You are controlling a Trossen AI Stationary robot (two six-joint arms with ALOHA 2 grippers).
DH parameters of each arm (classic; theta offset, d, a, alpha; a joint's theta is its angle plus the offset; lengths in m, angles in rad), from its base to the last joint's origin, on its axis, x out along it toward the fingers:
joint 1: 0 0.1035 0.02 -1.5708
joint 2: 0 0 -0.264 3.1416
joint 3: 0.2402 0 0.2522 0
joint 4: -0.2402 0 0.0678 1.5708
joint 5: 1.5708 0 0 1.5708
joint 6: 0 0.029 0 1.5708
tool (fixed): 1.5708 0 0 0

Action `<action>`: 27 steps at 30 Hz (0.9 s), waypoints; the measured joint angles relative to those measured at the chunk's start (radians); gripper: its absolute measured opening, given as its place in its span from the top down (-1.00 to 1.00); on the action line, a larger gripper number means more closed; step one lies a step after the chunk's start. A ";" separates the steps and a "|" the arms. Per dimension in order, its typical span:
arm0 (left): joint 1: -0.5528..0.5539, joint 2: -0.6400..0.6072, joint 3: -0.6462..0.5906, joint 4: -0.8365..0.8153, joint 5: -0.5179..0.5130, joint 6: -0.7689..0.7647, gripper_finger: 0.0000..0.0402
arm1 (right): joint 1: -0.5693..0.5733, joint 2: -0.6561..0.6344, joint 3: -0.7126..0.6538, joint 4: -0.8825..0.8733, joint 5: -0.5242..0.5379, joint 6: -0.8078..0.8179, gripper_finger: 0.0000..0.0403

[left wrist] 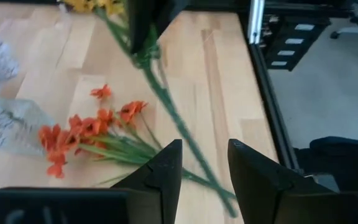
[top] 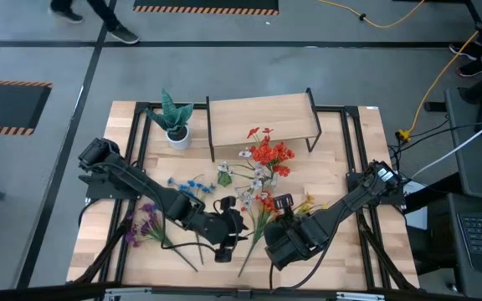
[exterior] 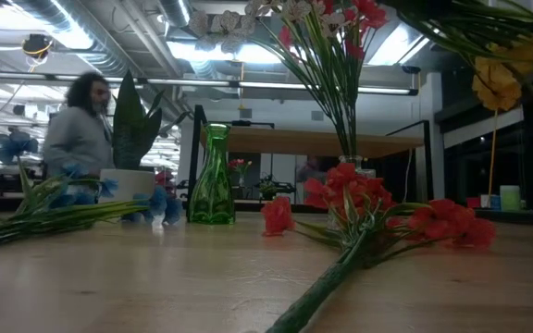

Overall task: Pick and place flowers into a vace then onto a shelf
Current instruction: Put the yellow flowers into the transparent vase

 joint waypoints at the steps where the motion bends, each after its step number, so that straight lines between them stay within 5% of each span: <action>1: 0.005 0.000 0.000 -0.008 0.000 -0.009 0.38 | 0.000 0.000 0.000 0.000 0.000 0.000 0.99; 27: 0.053 0.000 -0.001 -0.106 0.071 -0.065 0.43 | -0.057 0.000 0.000 0.013 0.027 -0.027 0.99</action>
